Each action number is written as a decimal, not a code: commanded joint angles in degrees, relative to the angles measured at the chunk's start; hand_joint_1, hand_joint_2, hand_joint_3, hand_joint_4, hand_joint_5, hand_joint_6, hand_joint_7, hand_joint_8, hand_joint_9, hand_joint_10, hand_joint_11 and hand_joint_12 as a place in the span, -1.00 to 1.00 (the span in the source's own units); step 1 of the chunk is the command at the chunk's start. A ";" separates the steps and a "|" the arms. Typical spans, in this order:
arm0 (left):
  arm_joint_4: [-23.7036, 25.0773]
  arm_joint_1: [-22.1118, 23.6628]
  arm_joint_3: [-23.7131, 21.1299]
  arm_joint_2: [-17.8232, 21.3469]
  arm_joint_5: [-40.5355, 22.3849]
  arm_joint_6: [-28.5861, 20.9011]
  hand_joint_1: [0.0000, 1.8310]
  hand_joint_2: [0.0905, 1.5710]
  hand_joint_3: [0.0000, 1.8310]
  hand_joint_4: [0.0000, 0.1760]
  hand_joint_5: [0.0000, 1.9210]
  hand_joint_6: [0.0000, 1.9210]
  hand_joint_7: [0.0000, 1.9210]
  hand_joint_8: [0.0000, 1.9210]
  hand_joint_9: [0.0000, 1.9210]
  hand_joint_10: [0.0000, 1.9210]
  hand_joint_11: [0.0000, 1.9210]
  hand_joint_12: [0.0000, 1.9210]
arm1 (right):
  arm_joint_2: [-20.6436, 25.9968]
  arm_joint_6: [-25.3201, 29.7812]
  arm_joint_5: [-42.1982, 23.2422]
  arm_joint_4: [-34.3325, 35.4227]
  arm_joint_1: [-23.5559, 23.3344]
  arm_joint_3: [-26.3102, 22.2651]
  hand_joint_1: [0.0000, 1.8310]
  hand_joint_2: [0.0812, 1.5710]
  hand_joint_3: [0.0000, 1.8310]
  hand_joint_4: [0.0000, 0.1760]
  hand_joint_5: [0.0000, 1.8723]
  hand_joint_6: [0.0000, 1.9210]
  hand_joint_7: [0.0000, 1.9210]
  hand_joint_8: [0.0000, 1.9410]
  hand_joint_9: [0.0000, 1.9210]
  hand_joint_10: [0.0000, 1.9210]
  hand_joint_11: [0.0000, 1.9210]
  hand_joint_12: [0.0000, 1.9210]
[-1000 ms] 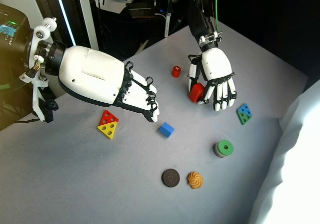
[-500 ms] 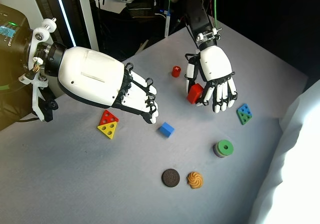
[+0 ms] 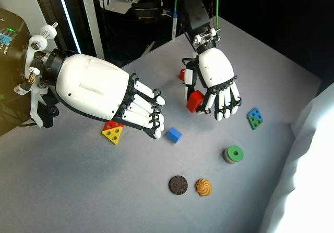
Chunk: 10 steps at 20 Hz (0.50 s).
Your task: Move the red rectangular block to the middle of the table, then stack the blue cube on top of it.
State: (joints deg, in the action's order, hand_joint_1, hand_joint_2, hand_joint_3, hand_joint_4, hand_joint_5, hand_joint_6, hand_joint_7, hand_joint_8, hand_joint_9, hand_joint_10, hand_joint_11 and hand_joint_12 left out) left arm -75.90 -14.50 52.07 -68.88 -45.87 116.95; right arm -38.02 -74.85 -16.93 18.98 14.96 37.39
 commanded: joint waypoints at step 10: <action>4.88 -1.82 1.35 -2.60 -4.43 -2.02 0.12 0.36 -1.00 0.99 0.05 -0.04 -0.47 -1.00 -0.62 -1.00 -1.00 -0.25 | 0.58 0.24 -7.55 -0.08 -0.48 -0.06 -0.55 0.46 -1.00 -1.00 -0.63 -1.00 -0.63 -1.00 -0.69 -1.00 -1.00 -0.27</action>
State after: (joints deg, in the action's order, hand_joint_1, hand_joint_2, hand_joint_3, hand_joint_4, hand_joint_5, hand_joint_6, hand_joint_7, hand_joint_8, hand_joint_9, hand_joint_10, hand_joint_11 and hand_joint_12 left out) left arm -74.81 -16.43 53.17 -71.79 -47.33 115.02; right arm -38.02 -74.85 -18.09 19.09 14.96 37.39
